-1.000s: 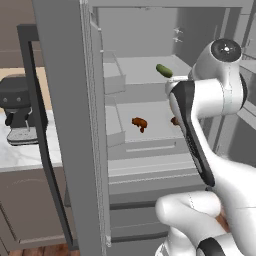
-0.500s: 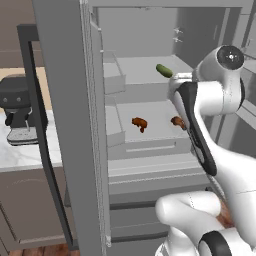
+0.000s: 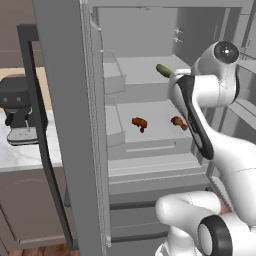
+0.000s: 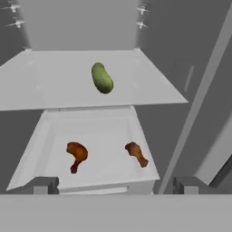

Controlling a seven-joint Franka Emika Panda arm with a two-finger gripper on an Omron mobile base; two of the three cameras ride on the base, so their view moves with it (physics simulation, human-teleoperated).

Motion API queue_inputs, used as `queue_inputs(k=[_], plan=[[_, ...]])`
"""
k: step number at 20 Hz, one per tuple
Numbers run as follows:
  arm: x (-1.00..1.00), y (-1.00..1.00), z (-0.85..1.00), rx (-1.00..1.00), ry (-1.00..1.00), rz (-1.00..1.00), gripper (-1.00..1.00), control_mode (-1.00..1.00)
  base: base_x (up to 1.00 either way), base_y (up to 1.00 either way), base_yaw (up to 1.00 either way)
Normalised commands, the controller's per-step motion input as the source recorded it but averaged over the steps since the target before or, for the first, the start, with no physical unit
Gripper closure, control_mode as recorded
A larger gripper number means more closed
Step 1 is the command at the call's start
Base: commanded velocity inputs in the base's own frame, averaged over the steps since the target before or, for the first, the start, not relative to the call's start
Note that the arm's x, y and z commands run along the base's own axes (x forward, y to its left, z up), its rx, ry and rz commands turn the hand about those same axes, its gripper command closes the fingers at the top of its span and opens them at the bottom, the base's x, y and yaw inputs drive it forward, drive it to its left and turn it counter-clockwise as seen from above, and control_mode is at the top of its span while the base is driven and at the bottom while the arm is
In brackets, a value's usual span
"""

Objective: Gather the carrot and cucumber from the fridge and place them on a tray on the dining counter. Then gather the chicken drumsticks from the fridge and place them on the other tray.

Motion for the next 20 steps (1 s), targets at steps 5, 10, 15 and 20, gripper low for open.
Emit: queue_inputs(k=[5, 10, 15, 20], plan=[[0.41, -0.06, 0.00, 0.00, 0.00, 0.00, -1.00, -1.00, 0.00, 0.00, 0.00], [0.47, -0.03, -0.03, 0.00, 0.00, 0.03, -1.00, -1.00, 0.00, 0.00, 0.00], [0.51, 0.00, -0.09, 0.00, 0.00, 0.05, -1.00, -1.00, 0.00, 0.00, 0.00], [0.48, 0.00, -0.11, 0.00, 0.00, 0.05, -1.00, -1.00, 0.00, 0.00, 0.00]])
